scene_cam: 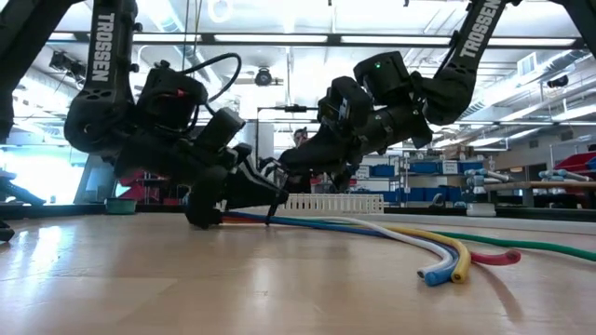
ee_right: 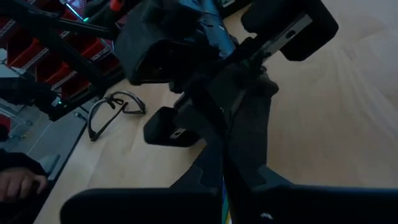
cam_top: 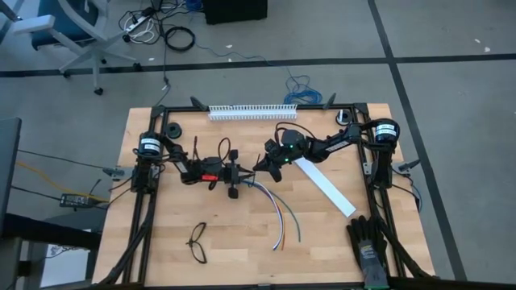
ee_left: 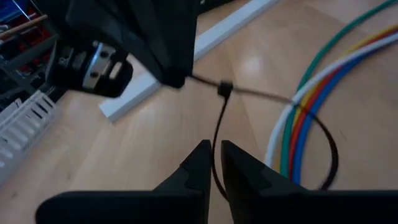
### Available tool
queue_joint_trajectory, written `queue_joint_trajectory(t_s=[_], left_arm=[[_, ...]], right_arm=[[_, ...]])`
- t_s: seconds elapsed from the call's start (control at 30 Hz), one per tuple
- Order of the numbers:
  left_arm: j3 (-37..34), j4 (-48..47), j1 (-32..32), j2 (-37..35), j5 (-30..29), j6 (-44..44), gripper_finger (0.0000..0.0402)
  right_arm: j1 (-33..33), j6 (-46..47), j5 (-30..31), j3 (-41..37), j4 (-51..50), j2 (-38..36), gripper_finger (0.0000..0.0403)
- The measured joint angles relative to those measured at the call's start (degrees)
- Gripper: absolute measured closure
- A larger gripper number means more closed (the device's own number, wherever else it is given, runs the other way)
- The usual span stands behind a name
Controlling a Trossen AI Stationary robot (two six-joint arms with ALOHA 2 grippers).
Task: Ziptie cables
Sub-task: Wrap the zip tie around the cable wires
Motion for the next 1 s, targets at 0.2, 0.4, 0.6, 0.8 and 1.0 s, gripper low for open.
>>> queue_joint_trajectory(t_s=[0.2,0.4,0.6,0.8,1.0], left_arm=[[-2.4,7.5,0.0,0.0,0.0,0.0,0.0355],[-4.9,11.9,0.0,0.0,-0.9,-4.2,0.0355],[-4.1,11.6,0.0,0.0,0.3,-14.7,0.0355],[-3.1,12.4,0.2,0.0,1.0,-23.1,0.0355],[-3.1,12.4,2.5,0.0,3.7,-34.7,0.0355]], right_arm=[[-0.3,0.0,0.5,0.0,-0.4,0.0,0.0403],[-1.2,0.0,0.5,0.0,-0.5,0.0,0.0403],[-1.3,-1.1,1.1,0.0,-0.5,0.0,0.0403],[-1.3,-2.4,1.6,0.0,-0.5,0.0,0.0403],[-1.3,-3.8,2.2,0.1,-0.3,0.0,0.0403]])
